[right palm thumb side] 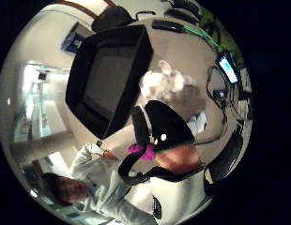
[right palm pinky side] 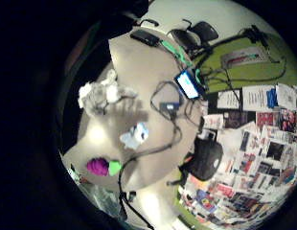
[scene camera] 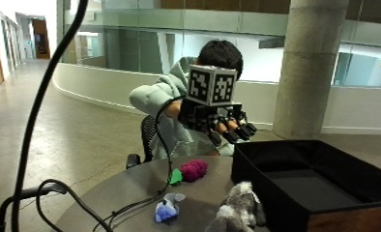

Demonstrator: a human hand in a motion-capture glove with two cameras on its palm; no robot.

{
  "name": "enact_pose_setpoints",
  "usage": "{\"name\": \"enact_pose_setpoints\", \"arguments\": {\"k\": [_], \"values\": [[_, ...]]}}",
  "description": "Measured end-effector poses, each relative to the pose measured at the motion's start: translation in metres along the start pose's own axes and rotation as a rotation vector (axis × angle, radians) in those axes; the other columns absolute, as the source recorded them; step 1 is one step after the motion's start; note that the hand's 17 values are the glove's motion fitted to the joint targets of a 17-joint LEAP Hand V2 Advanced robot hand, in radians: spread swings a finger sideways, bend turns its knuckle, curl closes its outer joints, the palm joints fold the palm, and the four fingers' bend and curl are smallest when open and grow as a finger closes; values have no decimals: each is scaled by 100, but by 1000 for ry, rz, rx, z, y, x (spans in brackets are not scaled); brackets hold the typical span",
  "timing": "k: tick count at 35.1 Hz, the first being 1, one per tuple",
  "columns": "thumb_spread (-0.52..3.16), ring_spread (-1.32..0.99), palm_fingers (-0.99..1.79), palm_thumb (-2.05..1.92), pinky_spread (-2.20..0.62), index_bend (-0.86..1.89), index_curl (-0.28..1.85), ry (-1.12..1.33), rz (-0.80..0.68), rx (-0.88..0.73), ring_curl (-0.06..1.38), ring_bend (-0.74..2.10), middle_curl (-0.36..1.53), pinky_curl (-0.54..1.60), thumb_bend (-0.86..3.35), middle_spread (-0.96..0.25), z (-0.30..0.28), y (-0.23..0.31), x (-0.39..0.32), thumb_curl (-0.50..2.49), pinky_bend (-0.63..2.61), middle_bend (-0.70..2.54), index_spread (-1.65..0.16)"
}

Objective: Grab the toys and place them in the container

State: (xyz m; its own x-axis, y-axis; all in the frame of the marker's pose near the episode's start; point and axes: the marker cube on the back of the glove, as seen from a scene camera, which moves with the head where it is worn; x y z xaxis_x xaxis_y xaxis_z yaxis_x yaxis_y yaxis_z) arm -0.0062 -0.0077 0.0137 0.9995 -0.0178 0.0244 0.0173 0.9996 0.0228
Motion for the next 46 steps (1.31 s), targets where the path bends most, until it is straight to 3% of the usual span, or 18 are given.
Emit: {"name": "enact_pose_setpoints", "arguments": {"k": [7, 17, 25, 28, 35, 39, 46], "values": [[86, -6, -15, 9, -1, 7, 3, -61, -51, -75, 5, 19, 8, 19, 8, -1, 74, -25, -11, 6, 66, 17, -18], [109, -7, -16, 12, -2, 9, 7, -193, -70, -186, 11, 20, 15, 24, 6, -2, 174, -20, -31, 12, 65, 20, -21], [124, -10, 47, 42, 0, 48, 17, -262, -52, -69, 10, 20, 28, 15, 23, -2, 196, -22, -29, 23, 33, 59, -20], [112, -17, 88, 65, -4, 40, 16, -236, -41, -16, 17, 49, 33, 16, 33, -4, 202, -19, -32, 32, 37, 73, -19], [86, -29, 131, 77, -23, 49, 21, -193, 0, 65, 32, 81, 43, 26, 36, -11, 200, -13, -37, 42, 55, 91, -21], [72, -32, 143, 76, -27, 65, 27, -207, 40, 3, 40, 99, 49, 32, 35, -13, 186, -6, -39, 46, 69, 102, -24], [60, -34, 133, 63, -33, 90, 38, -158, 75, -91, 49, 117, 58, 41, 26, -16, 131, 30, -50, 50, 86, 120, -27]]}}
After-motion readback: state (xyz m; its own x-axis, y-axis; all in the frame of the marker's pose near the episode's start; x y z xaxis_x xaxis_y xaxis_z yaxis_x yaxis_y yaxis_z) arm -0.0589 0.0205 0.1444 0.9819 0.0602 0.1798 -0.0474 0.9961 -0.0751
